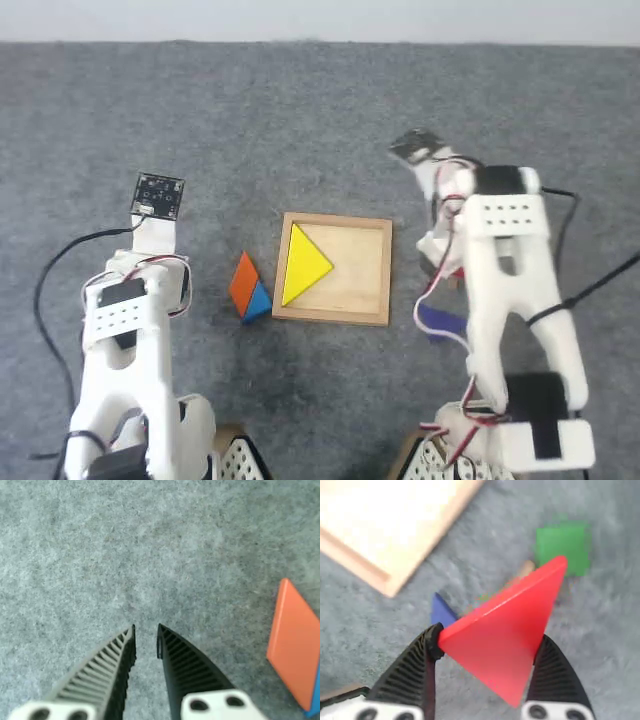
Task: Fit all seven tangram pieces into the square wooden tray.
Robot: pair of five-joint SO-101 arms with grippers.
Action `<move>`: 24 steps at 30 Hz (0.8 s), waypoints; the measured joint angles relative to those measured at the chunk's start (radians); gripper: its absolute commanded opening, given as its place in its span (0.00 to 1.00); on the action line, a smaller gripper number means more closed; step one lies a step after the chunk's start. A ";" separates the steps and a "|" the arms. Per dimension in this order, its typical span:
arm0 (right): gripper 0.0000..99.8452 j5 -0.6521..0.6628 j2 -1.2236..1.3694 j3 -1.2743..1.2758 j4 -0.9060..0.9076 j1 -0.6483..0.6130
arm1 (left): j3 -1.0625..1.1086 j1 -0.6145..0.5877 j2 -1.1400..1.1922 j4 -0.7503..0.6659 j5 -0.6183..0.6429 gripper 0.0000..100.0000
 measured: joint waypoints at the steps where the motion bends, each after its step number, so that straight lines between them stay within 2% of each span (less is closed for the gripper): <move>1: 0.08 0.015 -0.006 0.000 0.000 -0.029 | 0.000 0.000 0.000 0.000 0.000 0.07; 7: 0.08 0.133 -0.012 0.000 -0.046 -0.183 | 0.000 0.000 0.000 0.000 0.000 0.07; 15: 0.08 0.385 0.078 0.002 -0.203 -0.315 | 0.000 0.000 0.000 0.000 0.000 0.07; 19: 0.08 0.456 0.196 -0.008 -0.270 -0.374 | 0.000 0.000 0.000 0.000 0.000 0.07; 24: 0.08 0.482 0.362 -0.118 -0.292 -0.381 | 0.000 0.000 0.000 0.000 0.000 0.07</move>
